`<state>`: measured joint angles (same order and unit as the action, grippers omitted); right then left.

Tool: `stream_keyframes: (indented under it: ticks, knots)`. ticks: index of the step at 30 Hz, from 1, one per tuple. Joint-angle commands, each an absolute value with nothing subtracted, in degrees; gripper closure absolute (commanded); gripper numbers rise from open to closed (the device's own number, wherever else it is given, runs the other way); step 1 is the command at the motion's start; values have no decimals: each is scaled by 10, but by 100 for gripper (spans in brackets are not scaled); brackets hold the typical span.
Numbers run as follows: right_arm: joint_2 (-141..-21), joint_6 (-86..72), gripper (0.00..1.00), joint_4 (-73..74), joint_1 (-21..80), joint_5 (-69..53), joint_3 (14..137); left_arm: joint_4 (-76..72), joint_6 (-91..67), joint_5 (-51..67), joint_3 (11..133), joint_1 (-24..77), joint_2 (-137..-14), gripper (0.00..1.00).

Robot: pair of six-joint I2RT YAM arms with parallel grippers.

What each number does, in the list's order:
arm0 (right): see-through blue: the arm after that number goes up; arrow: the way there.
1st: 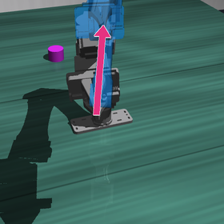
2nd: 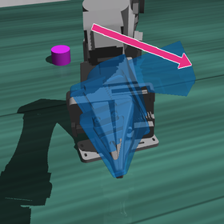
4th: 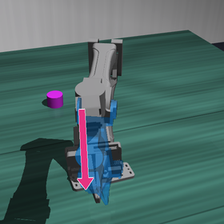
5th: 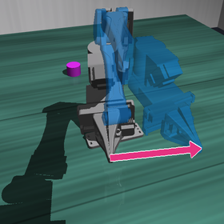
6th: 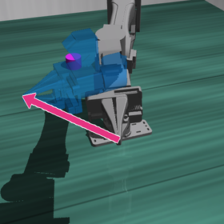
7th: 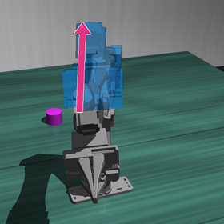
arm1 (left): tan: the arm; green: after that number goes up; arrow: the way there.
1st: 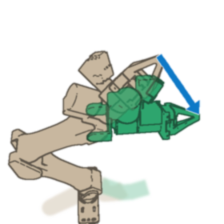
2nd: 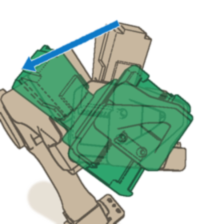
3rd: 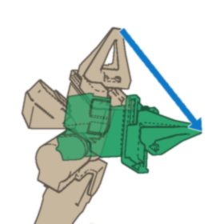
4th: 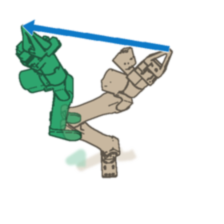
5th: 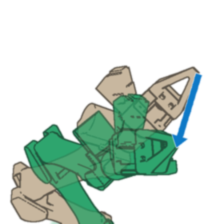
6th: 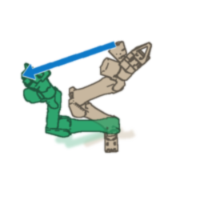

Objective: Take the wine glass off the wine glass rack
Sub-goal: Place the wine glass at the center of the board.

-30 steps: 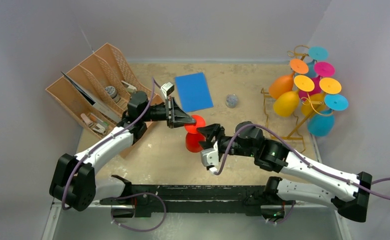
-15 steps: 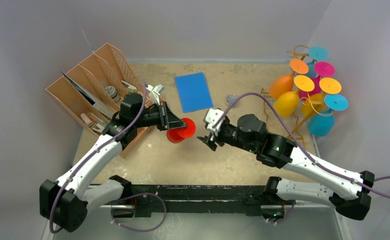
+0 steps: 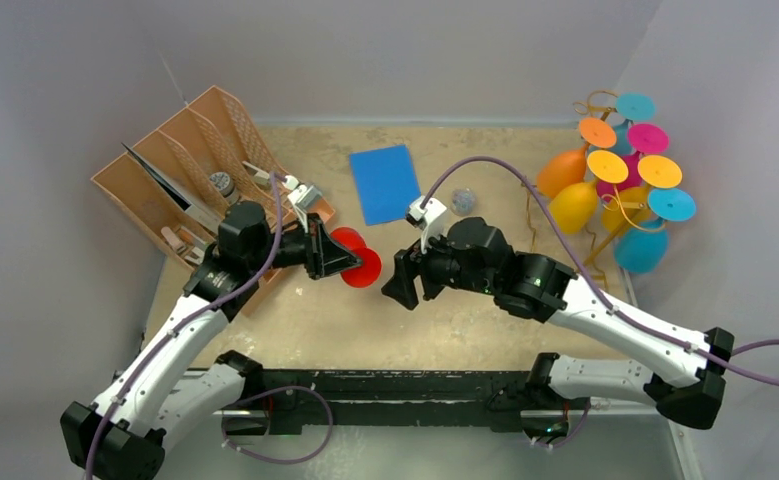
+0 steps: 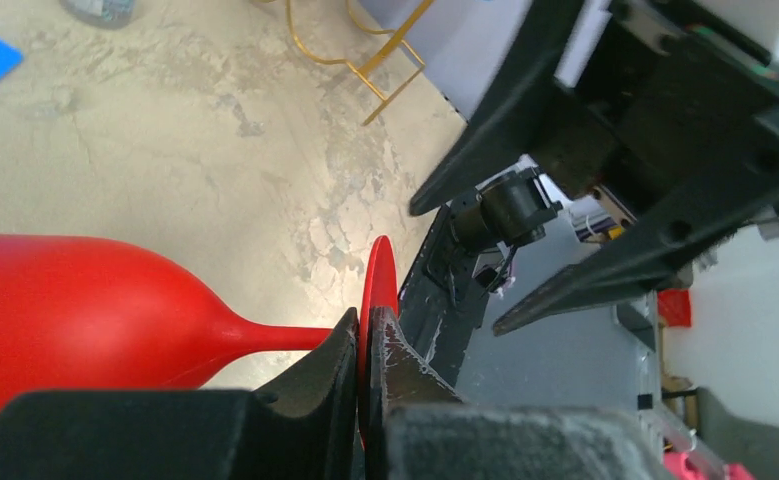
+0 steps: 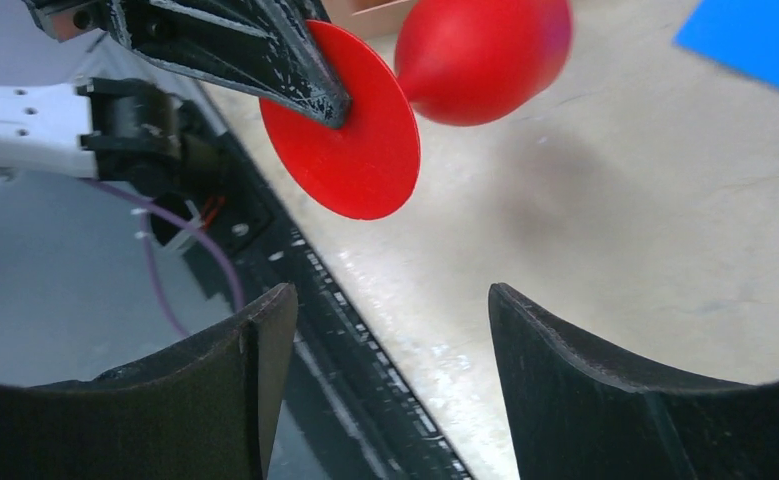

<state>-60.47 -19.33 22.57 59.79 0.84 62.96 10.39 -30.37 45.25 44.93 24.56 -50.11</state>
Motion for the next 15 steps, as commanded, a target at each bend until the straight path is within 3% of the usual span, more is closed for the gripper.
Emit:
stream_keyframes:
  ticks: [1, 8, 11, 15]
  knots:
    - [-628, -271, 29, 198, 578, -94, 635, 54, -247, 507, 440, 247, -468, 100]
    - [-657, -317, 48, 77, 505, -285, 612, -9, -258, 579, 433, 248, -458, 100]
    - [-662, -307, 51, 46, 504, -306, 618, -9, -261, 571, 438, 248, -449, 100]
    - [-658, -312, 64, 34, 505, -317, 604, -24, -270, 571, 437, 249, -448, 100]
